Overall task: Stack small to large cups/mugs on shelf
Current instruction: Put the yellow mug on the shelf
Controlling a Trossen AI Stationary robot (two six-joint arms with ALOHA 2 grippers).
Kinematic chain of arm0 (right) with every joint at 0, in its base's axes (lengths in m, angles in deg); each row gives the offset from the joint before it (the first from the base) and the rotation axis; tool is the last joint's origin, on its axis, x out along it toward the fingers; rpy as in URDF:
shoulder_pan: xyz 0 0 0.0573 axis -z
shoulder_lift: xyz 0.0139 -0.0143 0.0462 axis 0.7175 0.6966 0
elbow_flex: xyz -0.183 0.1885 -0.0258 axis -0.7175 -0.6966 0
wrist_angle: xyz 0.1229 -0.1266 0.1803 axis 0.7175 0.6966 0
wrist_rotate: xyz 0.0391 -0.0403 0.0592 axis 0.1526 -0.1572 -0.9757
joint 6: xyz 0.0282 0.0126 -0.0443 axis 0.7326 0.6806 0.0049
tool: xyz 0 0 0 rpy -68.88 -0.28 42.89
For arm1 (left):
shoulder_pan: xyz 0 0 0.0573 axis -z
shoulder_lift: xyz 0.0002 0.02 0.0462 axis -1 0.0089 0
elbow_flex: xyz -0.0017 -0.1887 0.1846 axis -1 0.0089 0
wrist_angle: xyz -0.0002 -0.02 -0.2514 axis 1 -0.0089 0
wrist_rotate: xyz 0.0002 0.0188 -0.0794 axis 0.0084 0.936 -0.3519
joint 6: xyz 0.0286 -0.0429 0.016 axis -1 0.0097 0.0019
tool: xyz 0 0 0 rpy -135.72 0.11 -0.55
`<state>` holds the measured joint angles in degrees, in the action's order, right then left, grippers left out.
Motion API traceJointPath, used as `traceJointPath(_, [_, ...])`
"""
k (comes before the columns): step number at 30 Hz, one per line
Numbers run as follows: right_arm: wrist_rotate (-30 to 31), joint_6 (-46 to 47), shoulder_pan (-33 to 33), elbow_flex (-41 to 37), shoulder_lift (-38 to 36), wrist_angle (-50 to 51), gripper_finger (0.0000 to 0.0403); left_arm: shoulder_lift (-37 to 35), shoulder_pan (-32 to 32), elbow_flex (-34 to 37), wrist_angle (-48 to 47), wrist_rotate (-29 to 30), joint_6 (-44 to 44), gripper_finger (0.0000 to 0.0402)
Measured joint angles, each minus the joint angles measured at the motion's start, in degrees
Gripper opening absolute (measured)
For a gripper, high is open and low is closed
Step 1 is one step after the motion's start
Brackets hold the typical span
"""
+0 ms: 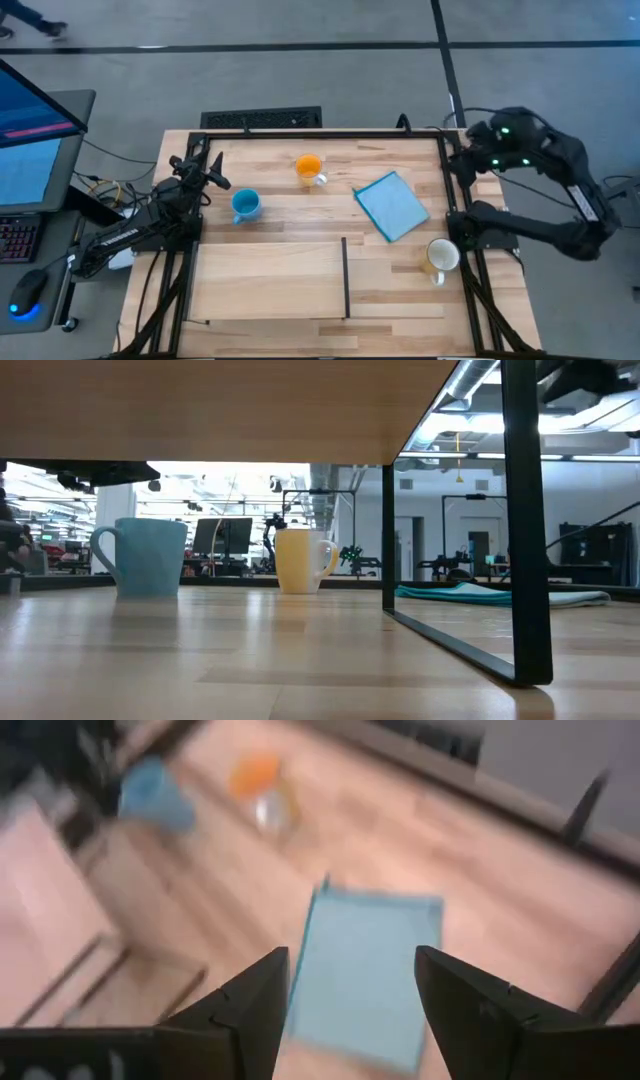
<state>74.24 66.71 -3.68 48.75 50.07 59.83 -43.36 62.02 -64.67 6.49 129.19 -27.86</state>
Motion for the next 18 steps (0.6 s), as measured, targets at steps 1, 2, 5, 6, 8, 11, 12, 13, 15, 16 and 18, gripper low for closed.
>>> traceJointPath(1, [-0.05,0.0,-0.87,0.68,1.57,2.27,0.024,0.02,0.0,0.0,0.0,0.0,0.0,0.0206])
traceJointPath(2, [-0.01,0.03,-1.78,1.17,3.17,4.7,0.024,0.02,0.0,0.0,0.0,0.02,-0.02,0.0206])
traceJointPath(5, [0.54,0.16,-4.62,1.76,7.39,10.74,0.024,0.01,0.0,0.0,0.0,0.04,-0.02,0.0206])
traceJointPath(6, [0.97,0.17,-5.59,1.66,8.45,11.49,0.024,0.0,0.0,0.0,0.0,0.04,-0.02,0.0206])
traceJointPath(8, [0.54,0.77,-8.02,1.22,9.89,10.64,0.024,0.0,-0.02,0.0,0.0,0.05,-0.04,0.0206])
traceJointPath(11, [1.07,1.06,-12.41,1.16,12.35,11.14,0.024,0.0,-0.02,0.0,0.0,0.09,-0.08,0.0206])
traceJointPath(12, [1.23,1.39,-14.13,0.88,12.94,10.9,0.024,0.0,-0.02,0.0,0.0,0.09,-0.4,0.0206])
traceJointPath(13, [1.29,1.87,-16.11,0.52,13.4,10.87,0.024,0.02,-0.02,0.0,0.0,0.09,-0.79,0.0206])
traceJointPath(15, [1.86,2.87,-20.07,0.58,14.5,11.06,0.024,0.0,-0.02,0.0,0.0,0.1,-1.6,0.0206])
traceJointPath(16, [2.29,3.97,-22.46,0.62,14.89,11.03,0.024,0.01,-0.02,0.0,0.0,0.1,-2.21,0.0206])
traceJointPath(18, [2.57,5.8,-27.13,0.6,15.89,10.9,0.024,0.02,-0.02,0.0,0.0,0.11,-3.05,0.0206])
